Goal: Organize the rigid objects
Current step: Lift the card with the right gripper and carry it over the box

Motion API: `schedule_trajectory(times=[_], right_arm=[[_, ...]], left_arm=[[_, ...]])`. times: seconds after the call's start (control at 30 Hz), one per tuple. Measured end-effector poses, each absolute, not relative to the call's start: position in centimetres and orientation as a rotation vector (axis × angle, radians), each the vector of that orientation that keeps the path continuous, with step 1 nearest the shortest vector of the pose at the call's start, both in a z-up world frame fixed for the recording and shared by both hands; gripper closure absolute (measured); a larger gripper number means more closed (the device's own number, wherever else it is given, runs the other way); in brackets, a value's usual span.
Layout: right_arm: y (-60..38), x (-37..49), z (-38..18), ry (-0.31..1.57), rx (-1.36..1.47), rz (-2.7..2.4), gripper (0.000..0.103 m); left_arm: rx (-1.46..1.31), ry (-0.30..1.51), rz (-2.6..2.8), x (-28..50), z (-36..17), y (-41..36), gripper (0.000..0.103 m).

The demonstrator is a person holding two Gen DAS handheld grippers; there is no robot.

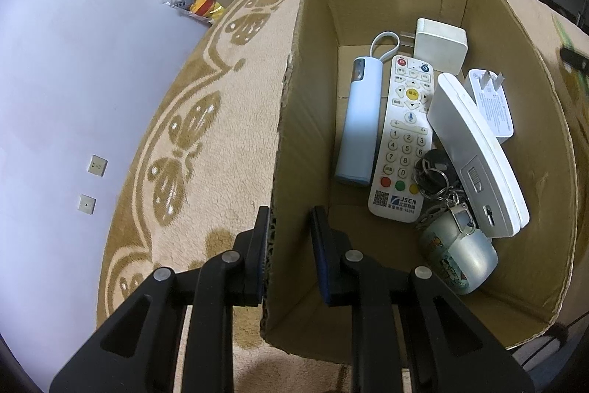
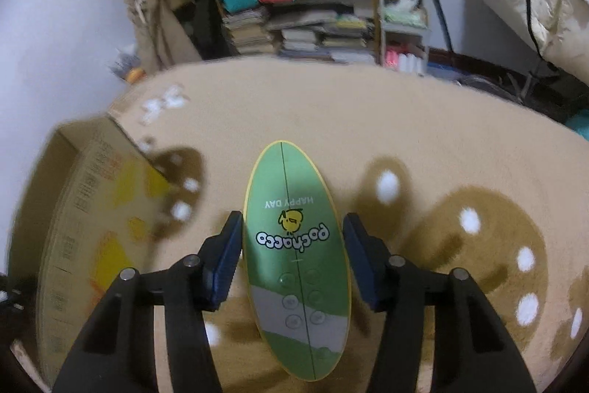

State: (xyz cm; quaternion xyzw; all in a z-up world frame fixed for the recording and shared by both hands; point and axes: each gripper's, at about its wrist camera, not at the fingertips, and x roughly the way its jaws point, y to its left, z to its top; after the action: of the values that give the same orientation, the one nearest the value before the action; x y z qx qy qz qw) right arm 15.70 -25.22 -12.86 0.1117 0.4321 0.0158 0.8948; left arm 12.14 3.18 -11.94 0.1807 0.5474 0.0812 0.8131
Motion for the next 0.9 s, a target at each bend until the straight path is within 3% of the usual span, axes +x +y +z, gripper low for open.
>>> schedule_trajectory(times=[0.37, 0.9], right_arm=[[-17.9, 13.9, -6.5, 0.768, 0.271, 0.268, 0.045], [-12.7, 12.6, -7.3, 0.793, 0.281, 0.396, 0.044]], left_arm=[[0.379, 1.169, 0.172, 12.1, -11.8, 3.3, 0.083], [0.375, 1.167, 0.168, 12.0, -11.8, 3.1, 0.083]])
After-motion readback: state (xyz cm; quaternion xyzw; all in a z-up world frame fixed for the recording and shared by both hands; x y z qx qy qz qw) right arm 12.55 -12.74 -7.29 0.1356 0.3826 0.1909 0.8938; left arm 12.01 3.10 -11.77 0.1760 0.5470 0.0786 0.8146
